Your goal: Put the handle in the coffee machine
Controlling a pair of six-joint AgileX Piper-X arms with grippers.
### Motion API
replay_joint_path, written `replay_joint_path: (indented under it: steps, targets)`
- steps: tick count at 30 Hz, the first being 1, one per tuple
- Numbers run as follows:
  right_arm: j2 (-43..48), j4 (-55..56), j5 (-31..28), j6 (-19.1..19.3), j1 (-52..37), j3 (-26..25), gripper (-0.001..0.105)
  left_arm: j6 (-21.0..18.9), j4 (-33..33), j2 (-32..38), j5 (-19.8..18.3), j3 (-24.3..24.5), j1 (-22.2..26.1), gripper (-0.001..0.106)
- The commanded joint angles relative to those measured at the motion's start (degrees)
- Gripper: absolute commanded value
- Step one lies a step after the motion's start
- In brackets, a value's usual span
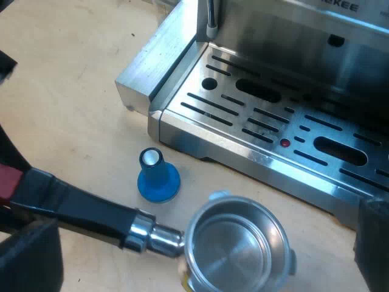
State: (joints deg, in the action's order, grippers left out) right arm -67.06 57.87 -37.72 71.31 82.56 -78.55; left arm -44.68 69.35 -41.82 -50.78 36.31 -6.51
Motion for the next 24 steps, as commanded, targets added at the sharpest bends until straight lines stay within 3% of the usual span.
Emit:
replay_joint_path:
  steps: [1, 5, 10, 13, 19, 24]
  targets:
    - [0.2, -0.2, -1.0, 0.4, 0.1, -0.4, 0.102, 1.7, -0.1, 0.6, -4.3, 0.6, 1.7, 0.0]
    - [0.2, -0.2, -1.0, 0.4, 0.1, -0.4, 0.102, 4.0, 0.0, 0.5, -6.8, 0.6, 7.7, 0.0]
    - [0.2, -0.3, -1.0, 0.4, 0.1, -0.4, 0.102, 9.1, 0.2, 0.2, -7.1, 0.6, 16.8, 0.0]
    - [0.2, -1.0, -1.0, -1.5, 0.1, 0.0, 0.102, 11.7, 0.2, -1.0, -7.1, 0.6, 21.5, 0.0]
    - [-0.4, -7.8, -4.6, -3.6, 0.4, 4.2, 0.102, 15.2, 1.2, -7.0, -7.1, 0.9, 24.9, 0.0]
    - [-2.5, -14.5, -6.2, -4.0, 0.4, 7.3, 0.102, 21.8, 4.4, -11.8, -6.1, 2.4, 24.9, 0.0]
